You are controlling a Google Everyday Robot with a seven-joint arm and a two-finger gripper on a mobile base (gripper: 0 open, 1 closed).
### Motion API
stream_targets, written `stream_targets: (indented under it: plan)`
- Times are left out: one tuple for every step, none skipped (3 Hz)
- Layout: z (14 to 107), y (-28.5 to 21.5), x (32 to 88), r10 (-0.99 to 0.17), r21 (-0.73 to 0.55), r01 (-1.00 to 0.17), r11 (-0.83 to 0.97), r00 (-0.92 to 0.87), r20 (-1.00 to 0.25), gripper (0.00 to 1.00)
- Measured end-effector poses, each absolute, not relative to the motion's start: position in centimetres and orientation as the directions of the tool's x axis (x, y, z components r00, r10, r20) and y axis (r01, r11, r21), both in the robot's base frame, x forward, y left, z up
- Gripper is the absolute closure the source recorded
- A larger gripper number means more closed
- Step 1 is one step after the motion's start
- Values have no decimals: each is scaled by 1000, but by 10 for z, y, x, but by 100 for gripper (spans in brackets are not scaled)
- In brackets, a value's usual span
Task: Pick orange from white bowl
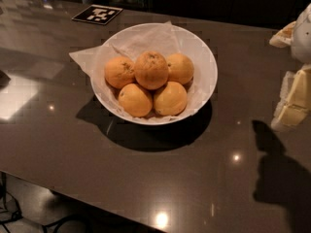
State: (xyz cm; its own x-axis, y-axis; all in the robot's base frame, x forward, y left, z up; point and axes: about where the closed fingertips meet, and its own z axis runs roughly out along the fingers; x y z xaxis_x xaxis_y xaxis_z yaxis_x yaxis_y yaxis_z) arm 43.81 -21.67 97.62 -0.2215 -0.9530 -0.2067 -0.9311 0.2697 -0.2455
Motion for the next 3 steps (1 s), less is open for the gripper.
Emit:
stream_targets:
  plan:
    - [976,-217,438,-953,-246,-931,270,-221,-207,0]
    - [979,-213,441,-955,-256,-927,273,-229,-191,0]
    - [989,-184,453,-969,-271,-933,235,-202,-144,0]
